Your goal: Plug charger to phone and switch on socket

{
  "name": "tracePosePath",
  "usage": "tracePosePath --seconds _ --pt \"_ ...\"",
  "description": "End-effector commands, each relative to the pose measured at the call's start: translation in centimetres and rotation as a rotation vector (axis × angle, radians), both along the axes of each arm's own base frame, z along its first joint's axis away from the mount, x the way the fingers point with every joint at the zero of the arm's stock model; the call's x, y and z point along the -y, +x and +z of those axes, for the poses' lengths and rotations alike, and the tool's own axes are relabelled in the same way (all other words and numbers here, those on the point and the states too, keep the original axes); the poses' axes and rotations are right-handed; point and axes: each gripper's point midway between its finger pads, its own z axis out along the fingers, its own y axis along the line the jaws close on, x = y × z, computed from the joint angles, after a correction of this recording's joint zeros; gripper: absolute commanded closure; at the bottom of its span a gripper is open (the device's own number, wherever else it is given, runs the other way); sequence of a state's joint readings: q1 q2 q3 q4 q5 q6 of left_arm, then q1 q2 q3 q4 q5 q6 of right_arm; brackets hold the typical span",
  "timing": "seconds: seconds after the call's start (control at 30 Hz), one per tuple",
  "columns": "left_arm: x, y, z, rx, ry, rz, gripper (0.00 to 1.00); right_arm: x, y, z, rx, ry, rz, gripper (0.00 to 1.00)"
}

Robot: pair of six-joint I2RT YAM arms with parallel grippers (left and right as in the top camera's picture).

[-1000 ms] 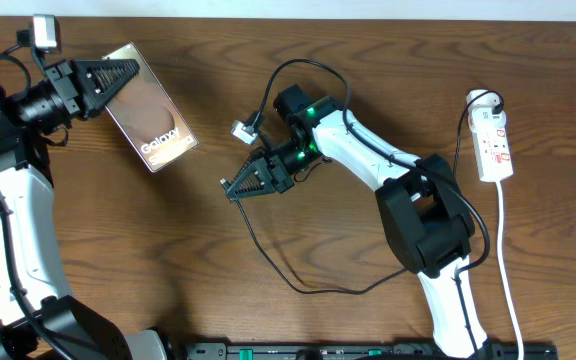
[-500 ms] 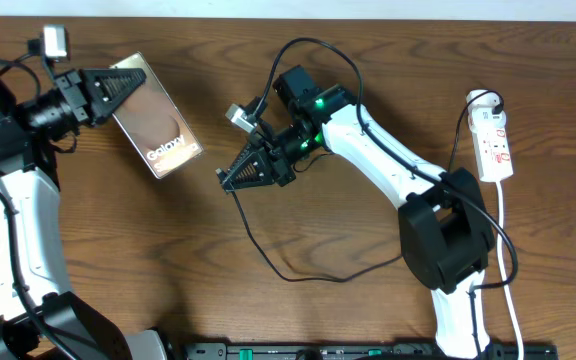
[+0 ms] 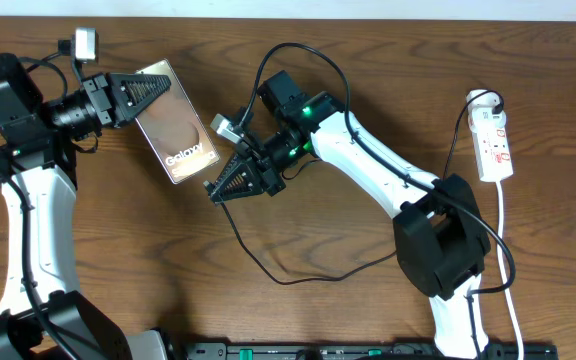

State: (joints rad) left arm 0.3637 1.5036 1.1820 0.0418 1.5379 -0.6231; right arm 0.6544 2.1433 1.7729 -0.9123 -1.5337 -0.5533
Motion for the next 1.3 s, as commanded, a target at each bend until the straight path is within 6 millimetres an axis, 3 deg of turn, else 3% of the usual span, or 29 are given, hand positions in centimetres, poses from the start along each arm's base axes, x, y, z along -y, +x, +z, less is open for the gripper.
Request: tracePosePath --seconds 0.0,0.27,1.27 --pt "0.2 -0.3 0.5 0.030 0.007 -0.016 0.93 0.0 -0.2 1.5 0.013 0.044 0.011 0.99" --pt "1.0 -0.4 0.5 0.039 0.011 -0.036 0.93 -0.3 0.2 1.7 0.020 0.050 0.011 0.99" --pt "0.3 1.0 -0.1 0.028 0.044 0.053 0.92 -0.6 1.3 1.9 0.023 0.035 -0.008 0.99"
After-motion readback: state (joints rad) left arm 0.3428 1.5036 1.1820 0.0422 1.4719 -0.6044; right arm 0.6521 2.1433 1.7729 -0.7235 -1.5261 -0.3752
